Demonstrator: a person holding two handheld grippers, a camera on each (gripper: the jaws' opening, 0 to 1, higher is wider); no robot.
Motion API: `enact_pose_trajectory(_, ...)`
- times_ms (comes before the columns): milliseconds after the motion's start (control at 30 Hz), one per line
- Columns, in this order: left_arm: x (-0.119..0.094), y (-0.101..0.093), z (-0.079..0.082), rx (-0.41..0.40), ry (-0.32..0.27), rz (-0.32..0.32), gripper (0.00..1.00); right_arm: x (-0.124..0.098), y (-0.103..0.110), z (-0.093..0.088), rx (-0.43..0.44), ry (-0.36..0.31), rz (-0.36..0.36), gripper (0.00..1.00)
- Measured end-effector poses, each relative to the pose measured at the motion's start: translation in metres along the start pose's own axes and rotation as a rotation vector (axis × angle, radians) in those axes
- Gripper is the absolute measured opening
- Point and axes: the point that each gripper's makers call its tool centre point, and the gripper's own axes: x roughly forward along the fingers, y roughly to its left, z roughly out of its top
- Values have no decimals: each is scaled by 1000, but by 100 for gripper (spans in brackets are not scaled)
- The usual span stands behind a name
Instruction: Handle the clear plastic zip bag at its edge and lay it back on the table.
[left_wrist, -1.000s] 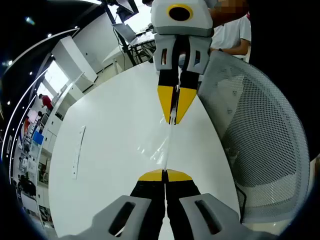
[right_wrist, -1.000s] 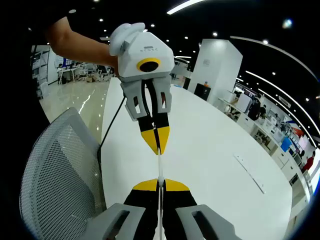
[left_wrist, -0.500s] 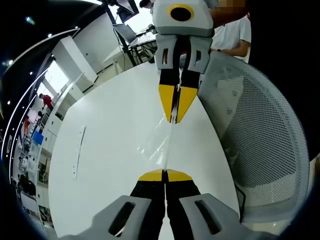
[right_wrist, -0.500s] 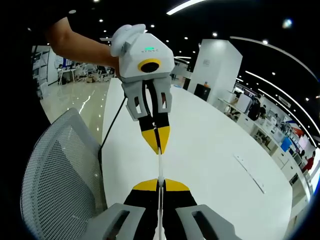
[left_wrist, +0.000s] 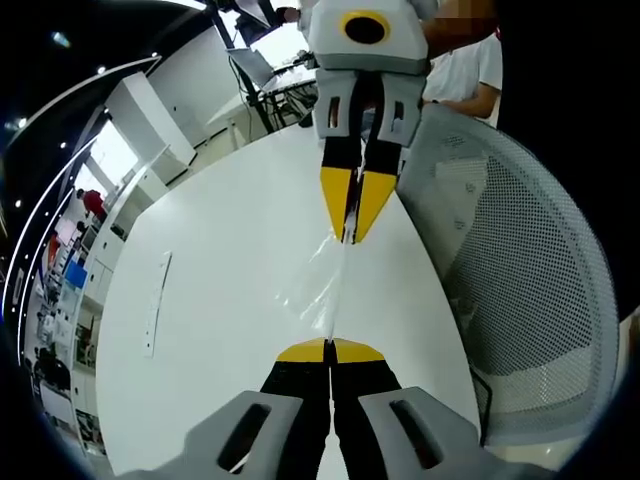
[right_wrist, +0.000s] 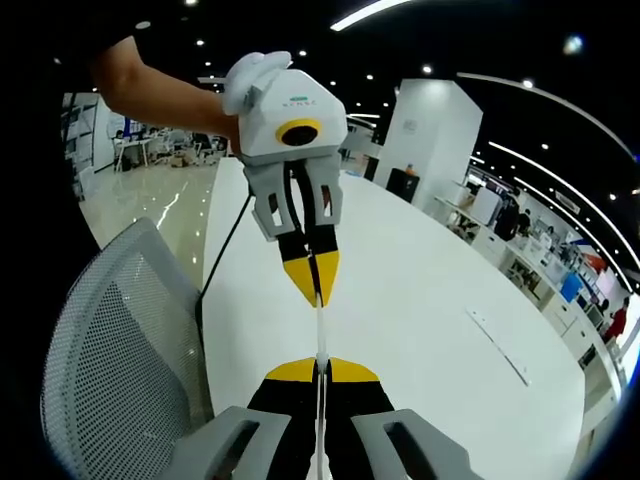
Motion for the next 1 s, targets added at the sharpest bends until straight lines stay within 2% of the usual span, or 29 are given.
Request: enact_pose_trajectory(1000, 0, 1, -5, -8, 4, -2, 0, -3, 0, -3, 9, 1, -2, 0)
